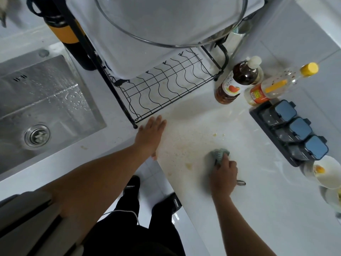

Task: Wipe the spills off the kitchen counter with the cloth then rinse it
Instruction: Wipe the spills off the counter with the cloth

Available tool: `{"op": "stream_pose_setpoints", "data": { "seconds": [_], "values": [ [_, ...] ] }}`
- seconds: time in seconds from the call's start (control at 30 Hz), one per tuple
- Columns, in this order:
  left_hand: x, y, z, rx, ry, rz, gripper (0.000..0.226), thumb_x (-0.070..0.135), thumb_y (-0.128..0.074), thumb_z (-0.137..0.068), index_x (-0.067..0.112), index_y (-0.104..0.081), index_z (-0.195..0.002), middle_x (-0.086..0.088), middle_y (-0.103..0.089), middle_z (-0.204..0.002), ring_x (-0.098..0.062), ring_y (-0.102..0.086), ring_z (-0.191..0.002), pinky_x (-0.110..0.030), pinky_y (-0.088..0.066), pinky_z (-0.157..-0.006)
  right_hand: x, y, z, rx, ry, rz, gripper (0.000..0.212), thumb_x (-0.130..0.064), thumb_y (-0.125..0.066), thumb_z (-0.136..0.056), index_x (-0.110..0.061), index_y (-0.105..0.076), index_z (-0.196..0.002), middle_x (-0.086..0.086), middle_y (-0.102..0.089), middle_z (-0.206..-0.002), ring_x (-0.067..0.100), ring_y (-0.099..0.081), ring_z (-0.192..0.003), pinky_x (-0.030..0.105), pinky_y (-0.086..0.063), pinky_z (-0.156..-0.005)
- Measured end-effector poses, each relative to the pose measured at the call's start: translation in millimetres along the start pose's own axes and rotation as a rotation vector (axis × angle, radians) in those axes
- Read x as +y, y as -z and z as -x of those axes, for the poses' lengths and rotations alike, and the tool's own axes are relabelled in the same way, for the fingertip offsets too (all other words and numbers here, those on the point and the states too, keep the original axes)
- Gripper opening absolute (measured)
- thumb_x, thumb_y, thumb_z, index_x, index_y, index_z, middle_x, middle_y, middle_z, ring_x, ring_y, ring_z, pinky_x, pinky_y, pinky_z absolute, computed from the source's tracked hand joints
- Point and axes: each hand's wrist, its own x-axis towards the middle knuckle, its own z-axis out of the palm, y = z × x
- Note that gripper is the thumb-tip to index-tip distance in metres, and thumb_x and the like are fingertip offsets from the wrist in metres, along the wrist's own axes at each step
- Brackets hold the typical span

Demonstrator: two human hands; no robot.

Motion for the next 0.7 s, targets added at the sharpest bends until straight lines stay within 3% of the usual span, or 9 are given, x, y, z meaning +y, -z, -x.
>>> {"op": "stream_pose_setpoints", "data": {
  "seconds": [0.03,0.13,0.2,0.33,0.37,0.5,0.53,0.6,0.7],
  "values": [
    [-0.2,-0.5,-0.2,0.001,0.000,0.004,0.150,0.033,-0.095,-0.060,0.014,0.020,-0.156,-0.011,0.024,-0.164,-0.035,0.012,-0.153,-0.055,-0.020,-0.121,-10.6,-2.1,8.1,0.000,0.013,0.012,0.052,-0.013,-0.058,-0.091,-0.009,-0.048,-0.142,0.019,-0.055,-0.108,0.039,-0.054,-0.099,0.047,-0.050,-0.069],
    [0.1,-0.9,-0.7,0.013,-0.006,0.009,0.144,0.028,-0.093,-0.065,0.015,0.018,-0.157,-0.011,0.023,-0.165,-0.035,0.011,-0.153,-0.055,-0.020,-0.121,-20.9,-17.2,40.6,-0.039,0.591,0.086,0.057,-0.016,-0.074,-0.081,-0.008,-0.056,-0.135,0.012,-0.060,-0.098,0.030,-0.057,-0.083,0.041,-0.052,-0.062],
    [1.1,-0.7,-1.0,0.021,-0.007,0.016,0.142,0.027,-0.092,-0.067,0.015,0.017,-0.157,-0.011,0.022,-0.165,-0.035,0.011,-0.153,-0.055,-0.021,-0.121,-13.3,-17.9,39.3,-0.069,0.755,0.123,0.060,-0.019,-0.078,-0.078,-0.010,-0.057,-0.134,0.008,-0.059,-0.097,0.027,-0.056,-0.080,0.035,-0.048,-0.061],
    [-1.0,-2.4,-1.1,0.030,-0.006,0.016,0.138,0.028,-0.089,-0.070,0.015,0.017,-0.157,-0.011,0.022,-0.165,-0.035,0.010,-0.153,-0.055,-0.021,-0.121,-12.8,-17.2,36.5,0.021,0.125,-0.003,0.052,-0.011,-0.065,-0.087,-0.011,-0.054,-0.138,0.013,-0.057,-0.101,0.034,-0.055,-0.090,0.041,-0.051,-0.064],
    [-1.5,-3.2,-1.5,0.034,-0.007,0.020,0.136,0.027,-0.089,-0.071,0.015,0.016,-0.157,-0.011,0.021,-0.165,-0.035,0.010,-0.153,-0.055,-0.021,-0.121,-19.2,-18.1,42.3,0.024,0.106,-0.010,0.052,-0.010,-0.064,-0.086,-0.010,-0.054,-0.137,0.014,-0.057,-0.100,0.035,-0.055,-0.089,0.042,-0.051,-0.064],
    [-3.8,-4.6,-2.6,0.041,-0.027,0.014,0.141,0.029,-0.092,-0.066,0.015,0.014,-0.158,-0.010,0.020,-0.166,-0.035,0.009,-0.153,-0.054,-0.024,-0.120,-28.2,-25.0,66.5,-0.106,0.793,0.098,0.059,-0.016,-0.076,-0.074,-0.012,-0.059,-0.131,0.006,-0.061,-0.096,0.024,-0.056,-0.078,0.035,-0.052,-0.059],
    [-4.8,-4.7,-1.8,0.035,-0.035,0.009,0.144,0.033,-0.093,-0.064,0.014,0.014,-0.158,-0.011,0.020,-0.165,-0.035,0.009,-0.153,-0.053,-0.024,-0.120,-26.6,-22.9,61.9,-0.130,0.867,0.114,0.060,-0.017,-0.078,-0.073,-0.013,-0.060,-0.130,0.005,-0.061,-0.097,0.024,-0.056,-0.078,0.035,-0.052,-0.060],
    [-6.7,-3.9,-1.9,0.022,-0.050,0.002,0.149,0.041,-0.093,-0.059,0.013,0.015,-0.158,-0.012,0.021,-0.165,-0.035,0.010,-0.153,-0.053,-0.023,-0.121,-22.6,-19.8,50.8,-0.103,0.702,0.115,0.058,-0.018,-0.076,-0.078,-0.015,-0.058,-0.133,0.006,-0.059,-0.097,0.025,-0.056,-0.080,0.033,-0.048,-0.060],
    [-8.8,-4.4,-4.0,0.020,-0.063,0.006,0.151,0.045,-0.093,-0.058,0.013,0.016,-0.158,-0.013,0.021,-0.165,-0.036,0.011,-0.153,-0.053,-0.023,-0.120,-27.6,-20.2,50.9,-0.001,0.192,0.025,0.052,-0.013,-0.065,-0.088,-0.012,-0.053,-0.139,0.012,-0.057,-0.099,0.032,-0.054,-0.088,0.038,-0.049,-0.062]
  ]
}}
